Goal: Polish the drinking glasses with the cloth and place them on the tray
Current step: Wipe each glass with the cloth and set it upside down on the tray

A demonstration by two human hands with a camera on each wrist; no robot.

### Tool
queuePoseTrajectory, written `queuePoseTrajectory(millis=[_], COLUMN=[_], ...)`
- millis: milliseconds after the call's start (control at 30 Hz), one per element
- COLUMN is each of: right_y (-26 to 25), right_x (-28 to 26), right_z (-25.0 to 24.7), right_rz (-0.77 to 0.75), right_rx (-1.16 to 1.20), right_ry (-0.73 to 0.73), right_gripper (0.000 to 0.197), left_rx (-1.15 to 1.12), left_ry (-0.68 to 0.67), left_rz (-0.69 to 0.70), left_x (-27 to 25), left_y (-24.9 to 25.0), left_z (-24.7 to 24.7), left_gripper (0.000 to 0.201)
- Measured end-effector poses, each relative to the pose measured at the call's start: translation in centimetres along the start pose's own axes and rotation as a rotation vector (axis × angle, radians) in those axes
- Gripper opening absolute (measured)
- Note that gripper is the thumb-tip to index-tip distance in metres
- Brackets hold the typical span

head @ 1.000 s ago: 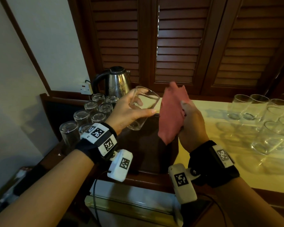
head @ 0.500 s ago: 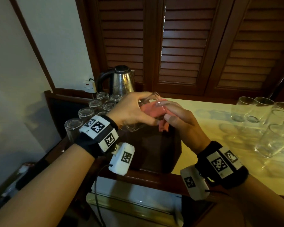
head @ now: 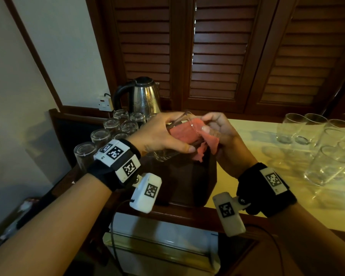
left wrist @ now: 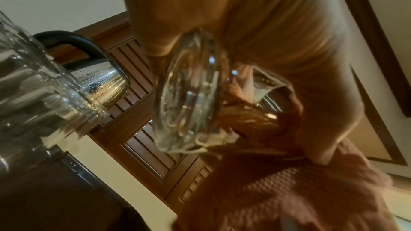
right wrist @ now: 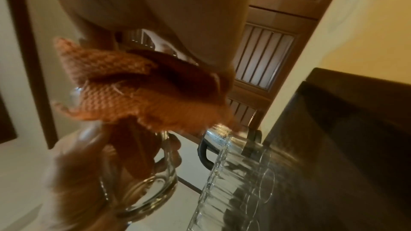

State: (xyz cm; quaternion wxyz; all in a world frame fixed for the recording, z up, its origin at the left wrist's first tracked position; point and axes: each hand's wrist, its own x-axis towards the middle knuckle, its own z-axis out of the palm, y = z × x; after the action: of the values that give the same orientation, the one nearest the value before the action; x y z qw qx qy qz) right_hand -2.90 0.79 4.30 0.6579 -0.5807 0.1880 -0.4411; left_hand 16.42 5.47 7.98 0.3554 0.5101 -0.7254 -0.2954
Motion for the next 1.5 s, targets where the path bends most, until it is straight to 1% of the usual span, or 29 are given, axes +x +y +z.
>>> queuePoseTrajectory(millis=[67, 133, 200, 267, 300, 333, 367, 400, 467, 533, 567, 600, 700, 767, 833, 933, 1000, 1067, 1100, 1133, 1167, 1200, 1267, 1300, 1367, 1400, 1433, 1467, 1500], right_y=[-0.1, -0.3, -0.3, -0.3, -0.3, -0.4, -0.7, -0.8, -1.1, -0.9, -0.6, -0.1, 1.1, 1.1, 0.5, -0.6, -1.5, -2.1, -2.2, -2.1, -1.8, -1.2, 0.0, 0.5, 1.0, 0.9, 0.7, 0.4, 0.1], right_x=[-0.3, -0.3, 0.0, -0.1, -0.2, -0.4, -0.6, -0.8, -1.1, -1.1, -1.0, -0.8, -0.2, 0.1, 0.3, 0.6, 0.8, 1.0, 1.0, 1.0, 0.9, 0.9, 0.9, 0.9, 0.9, 0.9, 0.9, 1.0, 1.0], right_z=[0.1, 0.0, -0.3, -0.3, -0.1, 0.0, 0.1, 0.0, -0.8, -1.4, -1.4, -1.2, -0.7, -0.8, -1.0, -1.1, -1.2, -1.3, -1.2, -1.2, -1.0, -0.8, -0.5, -0.3, 0.2, 0.4, 0.5, 0.5, 0.4], right_rz=[0.092, 0.088, 0.004, -0.15, -0.237, -0.295, -0.302, -0.264, -0.192, -0.262, -0.316, -0.356, -0.403, -0.408, -0.387, -0.429, -0.446, -0.386, -0.328, -0.265, -0.21, -0.167, -0.113, -0.108, -0.136, -0.16, -0.189, -0.237, -0.306], right_rx=[0.065, -0.07, -0.391, -0.724, -0.816, -0.851, -0.814, -0.756, -0.728, -0.856, -0.907, -0.921, -0.799, -0.731, -0.602, -0.508, -0.521, -0.484, -0.448, -0.41, -0.374, -0.342, -0.278, -0.235, -0.173, -0.17, -0.188, -0.242, -0.333], right_ry=[-0.014, 0.054, 0.116, 0.145, 0.138, 0.102, 0.038, -0.048, -0.233, -0.37, -0.393, -0.37, -0.198, -0.15, -0.112, -0.03, -0.048, -0.146, -0.196, -0.232, -0.246, -0.241, -0.202, -0.175, -0.126, -0.107, -0.098, -0.102, -0.119], right_gripper=[0.038, 0.037, 0.035, 0.027, 0.023, 0.019, 0.015, 0.014, 0.029, 0.048, 0.053, 0.052, 0.034, 0.027, 0.024, 0.027, 0.029, 0.034, 0.039, 0.044, 0.048, 0.05, 0.045, 0.04, 0.03, 0.027, 0.025, 0.025, 0.026], left_rx=[-0.004, 0.054, 0.132, 0.173, 0.17, 0.159, 0.14, 0.109, 0.018, -0.062, -0.078, -0.082, -0.107, -0.172, -0.304, -0.539, -0.644, -0.653, -0.605, -0.523, -0.407, -0.262, 0.061, 0.167, 0.249, 0.223, 0.119, -0.087, -0.335], left_ry=[-0.004, -0.009, -0.048, -0.071, -0.073, -0.074, -0.081, -0.095, -0.117, -0.13, -0.143, -0.158, -0.156, -0.121, -0.086, -0.081, -0.093, -0.007, 0.069, 0.144, 0.2, 0.234, 0.269, 0.268, 0.274, 0.289, 0.295, 0.282, 0.236], left_rz=[-0.011, -0.051, -0.089, -0.104, -0.112, -0.119, -0.123, -0.119, -0.108, -0.122, -0.126, -0.128, -0.139, -0.139, -0.142, -0.176, -0.189, -0.162, -0.131, -0.08, -0.022, 0.034, 0.125, 0.168, 0.195, 0.163, 0.094, -0.011, -0.114], left_x=[-0.1, 0.0, 0.0, 0.0, 0.1, 0.1, 0.0, 0.0, -0.1, -0.3, -0.2, -0.1, 0.1, 0.1, -0.2, -0.9, -1.3, -1.5, -1.5, -1.6, -1.8, -2.0, -2.5, -2.7, -2.7, -2.7, -2.6, -2.6, -2.7], left_y=[-0.2, -0.5, -1.0, -1.3, -1.4, -1.4, -1.4, -1.4, -1.3, -1.1, -0.9, -0.7, -0.2, -0.3, -0.9, -1.4, -1.2, -1.1, -1.0, -0.9, -0.9, -1.0, -1.2, -1.3, -1.9, -2.0, -1.9, -1.5, -1.1], left_z=[-0.2, -0.5, -0.4, -0.2, -0.1, -0.1, -0.1, -0.2, -0.5, -0.7, -0.8, -0.7, -0.4, -0.6, -0.8, -0.9, -0.6, -0.7, -0.8, -1.0, -1.1, -1.3, -1.2, -1.0, -0.7, -0.5, -0.5, -0.4, -0.2], left_gripper=[0.077, 0.079, 0.079, 0.075, 0.073, 0.07, 0.067, 0.066, 0.067, 0.068, 0.067, 0.065, 0.062, 0.077, 0.086, 0.087, 0.086, 0.083, 0.075, 0.067, 0.063, 0.065, 0.074, 0.076, 0.077, 0.077, 0.076, 0.074, 0.068])
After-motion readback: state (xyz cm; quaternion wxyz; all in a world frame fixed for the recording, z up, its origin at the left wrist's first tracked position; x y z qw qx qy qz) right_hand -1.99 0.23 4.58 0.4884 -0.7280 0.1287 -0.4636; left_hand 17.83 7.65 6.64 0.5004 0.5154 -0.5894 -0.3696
